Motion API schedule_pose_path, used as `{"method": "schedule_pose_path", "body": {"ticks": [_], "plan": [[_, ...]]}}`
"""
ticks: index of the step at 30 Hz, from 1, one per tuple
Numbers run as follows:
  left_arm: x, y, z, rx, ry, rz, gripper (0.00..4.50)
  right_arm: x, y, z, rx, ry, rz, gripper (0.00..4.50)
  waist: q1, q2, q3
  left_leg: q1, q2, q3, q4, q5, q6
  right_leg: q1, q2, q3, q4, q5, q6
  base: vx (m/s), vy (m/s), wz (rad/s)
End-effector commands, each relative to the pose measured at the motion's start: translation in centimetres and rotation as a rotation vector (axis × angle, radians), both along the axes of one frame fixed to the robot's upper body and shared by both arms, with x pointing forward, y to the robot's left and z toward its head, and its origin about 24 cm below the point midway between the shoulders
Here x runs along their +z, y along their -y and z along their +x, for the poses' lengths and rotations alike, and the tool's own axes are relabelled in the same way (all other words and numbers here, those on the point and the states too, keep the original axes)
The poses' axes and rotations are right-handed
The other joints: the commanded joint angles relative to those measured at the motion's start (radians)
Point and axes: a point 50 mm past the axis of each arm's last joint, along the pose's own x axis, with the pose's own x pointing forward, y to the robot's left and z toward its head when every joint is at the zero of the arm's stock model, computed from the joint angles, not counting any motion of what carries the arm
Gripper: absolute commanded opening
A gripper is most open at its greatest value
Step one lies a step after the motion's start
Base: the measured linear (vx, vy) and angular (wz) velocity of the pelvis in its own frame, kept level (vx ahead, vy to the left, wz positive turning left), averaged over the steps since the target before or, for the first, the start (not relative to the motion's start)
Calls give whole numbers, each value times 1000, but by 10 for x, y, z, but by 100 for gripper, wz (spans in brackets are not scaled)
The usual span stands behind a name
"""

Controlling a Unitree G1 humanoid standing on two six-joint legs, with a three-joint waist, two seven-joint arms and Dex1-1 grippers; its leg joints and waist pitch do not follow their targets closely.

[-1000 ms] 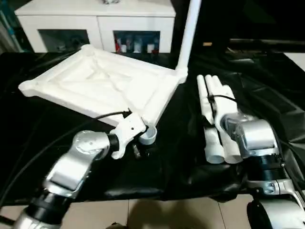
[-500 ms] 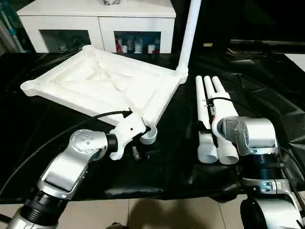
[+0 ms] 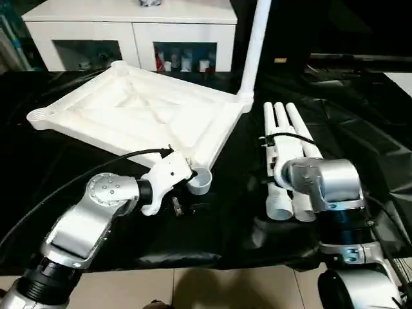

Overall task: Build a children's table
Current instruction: Pick table leg

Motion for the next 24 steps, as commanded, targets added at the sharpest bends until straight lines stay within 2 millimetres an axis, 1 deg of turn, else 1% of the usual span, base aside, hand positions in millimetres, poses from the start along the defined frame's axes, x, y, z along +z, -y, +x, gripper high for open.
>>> {"method": "schedule_pose_path", "body": {"ticks": [1,2,3,5,7,12,13,15,16,17,20,24], "plan": [[5,-2,-1,0,6,-6,450,-1,-1,-3,0,-9,-6,440,2,15,-66,35,41,-29,-84,-287,-105,26,-40,37,-65,-237,-140,0,0,0],[5,-3,-1,1,6,-4,450,-1,-2,-3,1,-8,-5,440,3,16,-66,36,40,-30,-84,-292,-107,26,-40,36,-65,-238,-141,0,0,0],[6,-4,-1,0,7,-1,450,-1,-3,-4,1,-7,-2,440,4,19,-66,37,40,-31,-85,-302,-112,25,-41,36,-65,-243,-141,0,0,0],[7,-5,-1,0,8,5,450,-2,-4,-4,1,-11,3,440,4,17,-67,36,40,-31,-85,-306,-115,26,-40,36,-64,-235,-142,0,0,0],[7,-5,-1,-1,7,6,450,-2,-4,-5,-3,-12,1,440,4,20,-67,37,40,-32,-85,-309,-117,26,-40,36,-64,-232,-144,0,0,0],[8,-5,-1,-6,7,8,450,1,-3,-3,-21,20,-5,440,4,18,-67,38,40,-32,-85,-312,-119,26,-40,36,-63,-233,-143,0,0,0],[8,-5,-1,-6,8,8,450,2,-3,-3,-23,27,-9,440,4,14,-67,37,40,-32,-85,-309,-117,27,-41,37,-63,-236,-143,0,0,0],[8,-4,-1,-6,8,7,450,4,-1,-1,-33,39,-16,440,4,15,-66,37,40,-31,-85,-310,-117,26,-41,37,-64,-243,-141,0,0,0],[8,-4,-1,-5,8,6,450,5,0,0,-39,40,-17,440,3,12,-67,36,40,-31,-85,-309,-116,26,-41,37,-65,-246,-140,0,0,0],[8,-4,-1,-5,8,6,450,6,0,0,-41,39,-17,440,4,13,-67,37,40,-31,-85,-308,-116,26,-41,37,-64,-247,-139,0,0,0],[8,-5,-1,-4,7,8,450,2,1,0,-51,15,-4,440,4,13,-67,36,40,-31,-84,-297,-114,26,-41,37,-63,-238,-139,0,0,0],[7,-5,-1,-2,4,10,450,-10,0,-4,-58,-52,47,440,4,13,-68,36,39,-30,-83,-293,-112,27,-41,37,-63,-235,-141,0,0,0]]}}
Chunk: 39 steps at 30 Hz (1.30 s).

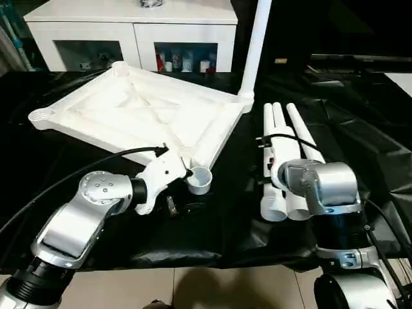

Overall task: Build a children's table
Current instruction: Pick table leg

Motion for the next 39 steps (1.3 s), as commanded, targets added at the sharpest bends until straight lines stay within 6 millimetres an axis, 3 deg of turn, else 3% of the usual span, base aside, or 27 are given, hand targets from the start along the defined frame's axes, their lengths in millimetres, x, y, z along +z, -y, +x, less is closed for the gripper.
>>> {"method": "schedule_pose_path", "body": {"ticks": [1,9,10,12,21,25,28,29,33,39], "plan": [[5,0,1,0,17,0,450,-4,-1,-1,-5,-33,26,440,3,12,-68,34,39,-30,-83,-294,-109,27,-41,37,-65,-236,-142,0,0,0],[6,0,0,-10,14,5,450,-15,-1,-6,-32,-110,86,440,4,17,-69,36,39,-30,-84,-295,-117,27,-40,36,-63,-222,-142,0,0,0],[6,0,1,-13,13,4,450,-16,-1,-6,-34,-114,89,414,4,17,-69,36,39,-30,-84,-296,-118,27,-40,36,-63,-222,-143,0,0,0],[7,0,1,-15,15,4,450,-16,-1,-6,-37,-119,91,414,4,17,-69,36,38,-30,-84,-299,-119,27,-40,36,-63,-225,-143,0,0,0],[8,1,5,4,35,5,450,-19,0,-4,-69,-133,113,334,4,22,-69,37,38,-31,-84,-307,-125,28,-40,35,-63,-219,-147,0,0,0],[7,0,10,56,62,-9,450,-21,-2,-4,-83,-140,129,312,5,33,-68,40,37,-34,-85,-339,-134,26,-40,34,-65,-237,-143,0,0,0],[7,3,12,82,112,-59,450,-26,-3,-6,-104,-152,141,279,4,31,-68,39,38,-36,-86,-363,-133,29,-43,34,-71,-266,-140,0,0,0],[5,3,11,87,90,-82,450,-27,-4,-6,-106,-156,146,279,6,38,-69,40,38,-37,-86,-366,-135,28,-44,34,-70,-269,-141,0,0,0],[3,6,10,113,96,-151,450,-33,-9,-9,-112,-169,163,224,1,36,-68,37,36,-38,-87,-371,-125,29,-42,33,-73,-275,-139,0,0,0],[-6,6,18,247,110,-205,450,-35,-12,-7,-142,-148,174,200,1,46,-68,42,35,-39,-88,-403,-125,23,-40,34,-81,-334,-118,0,0,0]]}}
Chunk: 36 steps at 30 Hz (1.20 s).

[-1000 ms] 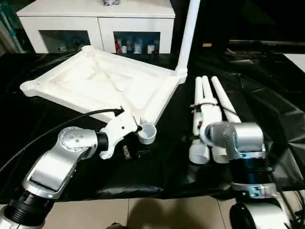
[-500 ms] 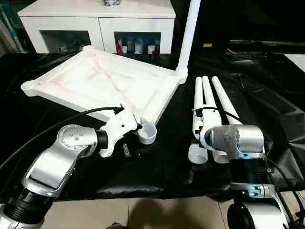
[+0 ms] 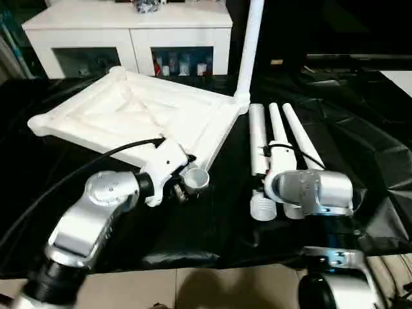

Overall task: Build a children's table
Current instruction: Pick table leg

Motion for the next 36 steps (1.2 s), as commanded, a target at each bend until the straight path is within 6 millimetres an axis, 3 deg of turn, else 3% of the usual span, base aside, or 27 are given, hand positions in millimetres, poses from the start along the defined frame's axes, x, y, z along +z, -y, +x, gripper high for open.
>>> {"method": "schedule_pose_path", "body": {"ticks": [1,4,6,8,9,10,11,14,16,19,23,28,29,30,32,34,36], "plan": [[-1,-7,7,86,5,-6,450,-8,-1,-1,-9,-23,-3,200,2,21,-59,34,35,-39,-90,-421,-125,22,-43,33,-85,-349,-110,0,0,0],[3,-5,13,130,-10,-100,450,-2,-2,2,-11,9,-6,195,-1,21,-58,38,35,-39,-89,-446,-127,18,-42,31,-90,-373,-105,0,0,0],[8,-2,18,156,27,-125,450,3,-1,4,-42,43,2,195,1,14,-57,36,36,-38,-89,-438,-119,17,-42,33,-93,-369,-108,0,0,0],[11,0,19,160,49,-114,450,7,0,7,-72,86,15,194,3,14,-58,36,36,-39,-89,-432,-113,16,-43,33,-92,-375,-100,0,0,0],[19,5,23,169,88,-131,450,21,3,13,-122,237,42,194,3,9,-59,34,36,-39,-89,-424,-109,17,-44,33,-92,-374,-97,0,0,0],[19,5,23,169,88,-131,450,21,3,13,-122,237,42,193,4,6,-59,33,38,-36,-89,-424,-106,15,-47,34,-95,-377,-93,0,0,0],[25,8,26,176,114,-150,450,38,5,19,-120,416,47,193,6,6,-64,33,38,-37,-87,-391,-104,18,-46,33,-89,-345,-94,0,0,0],[36,15,30,195,131,-225,450,62,8,22,-96,634,53,192,9,0,-64,23,40,-32,-84,-344,-81,23,-46,34,-83,-282,-99,0,0,0],[43,21,32,202,126,-294,450,85,10,21,-91,812,136,192,12,-1,-68,20,39,-26,-77,-274,-56,28,-44,34,-76,-186,-125,0,0,0],[49,26,34,206,128,-341,450,96,15,20,-110,859,175,192,11,-7,-69,13,36,-24,-72,-206,-6,37,-42,32,-70,-122,-152,0,0,0],[52,29,36,232,109,-395,450,106,19,20,-56,940,98,192,11,-11,-69,11,35,-20,-68,-188,10,38,-41,31,-73,-143,-167,0,0,0],[67,27,36,232,188,-380,450,131,-6,-3,347,1119,271,192,13,-20,-65,10,43,-25,-71,-232,31,41,-44,31,-80,-229,-129,0,0,0],[71,28,36,222,187,-403,450,134,-8,-6,382,1143,294,192,14,-18,-65,11,44,-25,-71,-225,32,38,-46,32,-80,-224,-133,0,0,0],[80,28,36,214,186,-465,450,136,-8,-10,419,1161,336,192,11,-30,-64,10,44,-22,-71,-222,35,36,-44,31,-81,-223,-144,0,0,0],[95,25,37,202,176,-592,450,138,-8,-15,489,1177,397,192,17,-23,-63,14,45,-23,-69,-225,34,35,-47,31,-78,-227,-174,0,0,0],[108,24,37,115,83,-736,450,131,-7,-19,580,1129,454,192,23,-30,-61,16,43,-21,-67,-224,31,33,-42,29,-74,-206,-197,0,0,0],[110,24,37,93,58,-767,450,128,-6,-20,593,1116,462,192,27,-32,-59,15,42,-21,-67,-230,28,32,-41,28,-74,-215,-198,0,0,0]]}}
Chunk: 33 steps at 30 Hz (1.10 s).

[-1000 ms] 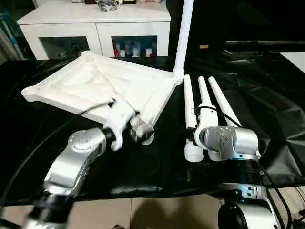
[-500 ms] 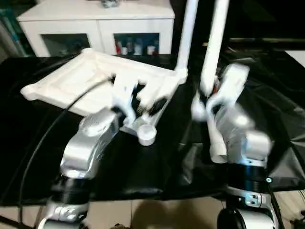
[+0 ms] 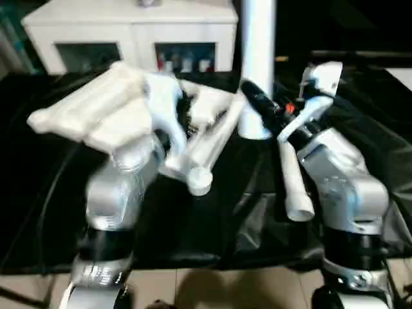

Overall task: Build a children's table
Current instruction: Pick table leg

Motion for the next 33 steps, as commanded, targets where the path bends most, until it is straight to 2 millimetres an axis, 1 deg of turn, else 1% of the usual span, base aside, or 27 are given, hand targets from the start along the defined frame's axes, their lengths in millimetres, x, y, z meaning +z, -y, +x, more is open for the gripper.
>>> {"method": "schedule_pose_path", "body": {"ticks": [1,2,3,5,6,7,8,9,10,12,13,15,18,19,20,21,22,23,25,26,28,30,31,32,33], "plan": [[5,1,-3,-82,-40,-81,450,-6,2,-2,41,-20,-11,192,3,-14,-66,23,40,-20,-65,-231,19,39,-42,31,-68,-235,-191,0,0,0],[9,0,-4,-122,-54,-119,450,-9,3,-3,59,-29,-23,192,6,-11,-67,24,42,-22,-67,-232,18,38,-44,31,-71,-245,-188,0,0,0],[13,0,-5,-161,-58,-151,450,-12,4,-4,75,-33,-36,192,7,-11,-67,24,41,-21,-65,-230,14,38,-44,31,-69,-243,-190,0,0,0],[16,1,-8,-208,-63,-180,450,-15,5,-6,97,-36,-47,192,9,-15,-67,24,42,-21,-66,-226,11,38,-43,31,-68,-233,-188,0,0,0],[18,1,-9,-224,-68,-193,450,-16,5,-7,113,-37,-54,192,10,-18,-67,22,42,-22,-65,-220,14,41,-43,31,-68,-228,-186,0,0,0],[18,1,-9,-224,-68,-193,450,-16,5,-7,113,-37,-54,192,10,-18,-67,22,42,-22,-65,-217,17,41,-44,31,-69,-227,-184,0,0,0],[19,1,-9,-235,-87,-202,450,-17,5,-9,126,-36,-61,192,10,-19,-67,19,42,-22,-65,-209,20,42,-45,31,-70,-229,-178,0,0,0],[19,2,-9,-249,-98,-216,450,-18,5,-10,138,-37,-63,192,10,-15,-67,21,42,-22,-64,-206,18,42,-45,31,-69,-229,-177,0,0,0],[20,4,-9,-279,-116,-245,450,-19,4,-11,154,-39,-72,192,9,-18,-67,20,41,-22,-63,-202,20,43,-45,31,-71,-227,-178,0,0,0],[18,5,-8,-272,-125,-223,450,-22,2,-14,177,-38,-105,192,9,-19,-67,18,41,-22,-63,-203,23,44,-44,31,-72,-230,-175,0,0,0],[17,6,-7,-266,-132,-205,450,-24,0,-16,195,-37,-133,192,10,-20,-67,18,41,-23,-63,-197,25,45,-43,31,-72,-230,-167,0,0,0],[16,6,-6,-260,-139,-201,450,-26,-1,-17,202,-36,-150,192,10,-20,-67,18,42,-23,-63,-193,25,45,-44,32,-72,-230,-159,0,0,0],[15,5,1,-194,-171,-201,450,-30,-3,-17,185,-22,-211,191,9,-23,-66,17,42,-24,-64,-197,18,46,-44,31,-73,-243,-153,0,0,0],[14,2,7,-132,-203,-207,432,-32,-4,-15,160,-13,-251,191,9,-24,-66,18,42,-24,-63,-202,15,45,-44,32,-74,-251,-147,0,0,0],[14,2,7,-128,-206,-207,432,-32,-4,-15,159,-12,-253,191,9,-24,-67,18,42,-24,-63,-201,13,45,-44,32,-74,-252,-144,0,0,0],[11,-3,13,-60,-252,-209,421,-34,-6,-13,137,-1,-274,191,9,-23,-66,18,42,-25,-63,-204,11,45,-45,31,-74,-259,-139,0,0,0],[10,-5,16,-23,-270,-216,403,-35,-7,-11,114,3,-281,191,8,-25,-67,18,42,-25,-64,-202,7,44,-45,31,-75,-260,-141,0,0,0],[10,-6,17,-14,-274,-218,403,-35,-7,-10,109,3,-282,191,8,-24,-67,18,41,-25,-63,-202,7,43,-44,31,-75,-258,-142,0,0,0],[8,-10,22,54,-307,-235,384,-35,-10,-4,45,7,-279,191,8,-27,-68,18,41,-25,-62,-196,8,44,-44,30,-72,-241,-149,0,0,0],[8,-11,23,71,-315,-243,366,-35,-12,-2,21,8,-277,191,5,-29,-68,18,41,-24,-62,-193,11,43,-44,30,-72,-230,-157,0,0,0],[7,-11,23,85,-324,-257,350,-35,-14,0,5,13,-278,191,7,-30,-68,17,41,-23,-60,-183,18,45,-45,31,-70,-211,-165,0,0,0],[6,-11,25,103,-343,-265,334,-36,-17,1,-6,21,-283,191,7,-29,-69,17,42,-24,-60,-174,25,46,-44,31,-67,-189,-171,0,0,0],[6,-11,25,105,-348,-271,334,-36,-18,1,-8,23,-283,191,7,-29,-69,17,41,-23,-60,-172,27,46,-43,30,-67,-182,-174,0,0,0],[6,-11,25,105,-351,-274,316,-36,-19,1,-9,24,-284,191,7,-28,-69,18,42,-23,-60,-173,28,46,-43,30,-66,-179,-177,0,0,0],[6,-11,25,106,-357,-281,308,-36,-20,2,-14,30,-287,191,7,-27,-68,18,42,-23,-60,-178,28,46,-44,30,-67,-182,-180,0,0,0]]}}
